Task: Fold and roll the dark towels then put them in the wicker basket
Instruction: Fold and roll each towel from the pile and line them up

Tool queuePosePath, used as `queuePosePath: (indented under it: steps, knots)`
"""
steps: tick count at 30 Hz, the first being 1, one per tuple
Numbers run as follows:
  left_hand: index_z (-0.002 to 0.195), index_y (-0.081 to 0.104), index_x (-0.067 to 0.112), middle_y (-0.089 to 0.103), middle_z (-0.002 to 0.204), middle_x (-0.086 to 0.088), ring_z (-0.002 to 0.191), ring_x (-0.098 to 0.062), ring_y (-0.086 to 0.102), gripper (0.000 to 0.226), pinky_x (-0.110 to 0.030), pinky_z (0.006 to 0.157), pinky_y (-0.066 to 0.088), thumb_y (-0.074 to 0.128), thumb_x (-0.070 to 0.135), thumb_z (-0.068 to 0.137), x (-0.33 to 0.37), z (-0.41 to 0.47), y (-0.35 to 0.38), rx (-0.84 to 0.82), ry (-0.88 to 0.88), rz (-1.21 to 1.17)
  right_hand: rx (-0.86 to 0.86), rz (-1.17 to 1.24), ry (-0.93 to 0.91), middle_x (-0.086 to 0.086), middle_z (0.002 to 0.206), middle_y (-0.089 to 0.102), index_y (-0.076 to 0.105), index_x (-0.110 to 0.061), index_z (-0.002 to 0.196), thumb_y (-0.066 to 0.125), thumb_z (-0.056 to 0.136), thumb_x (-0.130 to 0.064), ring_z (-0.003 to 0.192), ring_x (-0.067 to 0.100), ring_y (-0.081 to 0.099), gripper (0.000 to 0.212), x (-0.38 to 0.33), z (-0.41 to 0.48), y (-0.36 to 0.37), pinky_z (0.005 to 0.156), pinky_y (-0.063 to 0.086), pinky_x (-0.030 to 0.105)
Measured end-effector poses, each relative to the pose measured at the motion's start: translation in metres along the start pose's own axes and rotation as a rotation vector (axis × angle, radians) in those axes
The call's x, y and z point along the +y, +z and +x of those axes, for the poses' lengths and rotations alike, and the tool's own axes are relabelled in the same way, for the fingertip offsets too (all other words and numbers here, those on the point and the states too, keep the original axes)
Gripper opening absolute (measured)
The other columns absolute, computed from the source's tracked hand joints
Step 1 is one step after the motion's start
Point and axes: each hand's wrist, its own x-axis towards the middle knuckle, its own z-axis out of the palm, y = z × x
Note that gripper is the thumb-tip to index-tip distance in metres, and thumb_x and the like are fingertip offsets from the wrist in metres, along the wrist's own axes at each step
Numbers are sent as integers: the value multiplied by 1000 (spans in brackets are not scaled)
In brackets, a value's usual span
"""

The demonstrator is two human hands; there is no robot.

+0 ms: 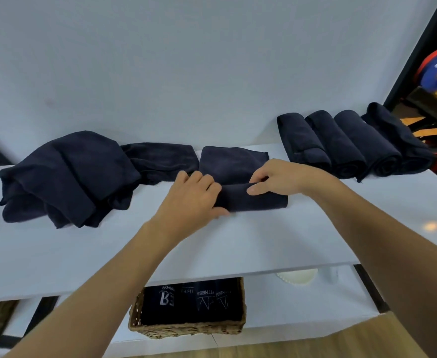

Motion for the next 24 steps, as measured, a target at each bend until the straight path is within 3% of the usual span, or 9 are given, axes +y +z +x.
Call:
queuePosePath:
  steps: [4, 7, 9, 11, 14, 17, 19, 21, 24]
  knots:
    - [98, 69, 16, 64, 91, 1, 83, -22, 52, 45, -34, 75, 31, 42, 51, 95, -5, 12, 4, -83, -19, -63, 116, -117, 5, -3, 101, 65, 71, -23, 104, 58, 94, -35, 95, 17, 58, 20, -4, 2, 5, 87, 43, 33]
    - [111, 65, 20, 58, 104, 1, 100, -20, 43, 38, -36, 88, 31, 44, 49, 98, -16, 37, 1, -276, -82, -268, 585, -659, -200, -5, 105, 58, 66, -29, 108, 52, 94, -36, 96, 20, 53, 21, -2, -4, 33, 84, 33, 39]
    - [109, 68, 19, 57, 104, -2, 103, -22, 45, 35, -38, 91, 34, 47, 45, 99, -22, 50, -2, -357, -115, -383, 686, -802, -256, -1, 99, 60, 68, -21, 103, 63, 84, -46, 87, 23, 55, 32, 0, -9, 57, 78, 35, 40]
    - [104, 71, 18, 59, 99, -1, 100, -23, 48, 33, -40, 92, 36, 49, 42, 99, -29, 60, -4, -424, -135, -469, 656, -799, -228, 0, 101, 61, 66, -17, 104, 76, 72, -51, 88, 24, 57, 48, 4, -6, 66, 78, 36, 39]
    - [91, 72, 17, 60, 78, 6, 88, -21, 54, 33, -38, 85, 38, 52, 43, 96, -34, 69, -4, -439, -161, -514, 552, -726, -164, -4, 113, 57, 59, -23, 118, 67, 85, -45, 103, 21, 53, 41, 0, 5, 49, 85, 32, 37]
    - [96, 72, 24, 65, 91, 6, 89, -20, 57, 35, -35, 82, 38, 50, 50, 94, -34, 65, 1, -123, -105, -330, 381, -573, -110, -6, 119, 55, 56, -29, 123, 57, 92, -43, 111, 19, 49, 34, -6, 20, 25, 90, 32, 37]
    - [97, 71, 22, 66, 91, 4, 83, -21, 57, 50, -33, 75, 34, 44, 64, 86, -30, 52, 4, 34, -11, -182, 278, -399, -70, -5, 116, 59, 60, -28, 120, 61, 90, -40, 111, 20, 50, 33, -6, 30, 11, 93, 35, 39]
    - [104, 69, 20, 67, 97, 3, 86, -22, 55, 56, -34, 76, 32, 46, 66, 83, -26, 46, 7, 29, 45, -101, 183, -235, -53, -6, 108, 62, 65, -25, 114, 65, 89, -38, 105, 19, 54, 29, -4, 37, -2, 91, 40, 36]
    - [116, 63, 23, 63, 110, 5, 100, -20, 49, 40, -34, 85, 30, 53, 53, 91, -33, 62, 7, -100, -13, -204, 103, -157, -26, -3, 103, 63, 67, -20, 112, 64, 91, -33, 99, 20, 58, 25, -7, 48, -13, 84, 46, 32]
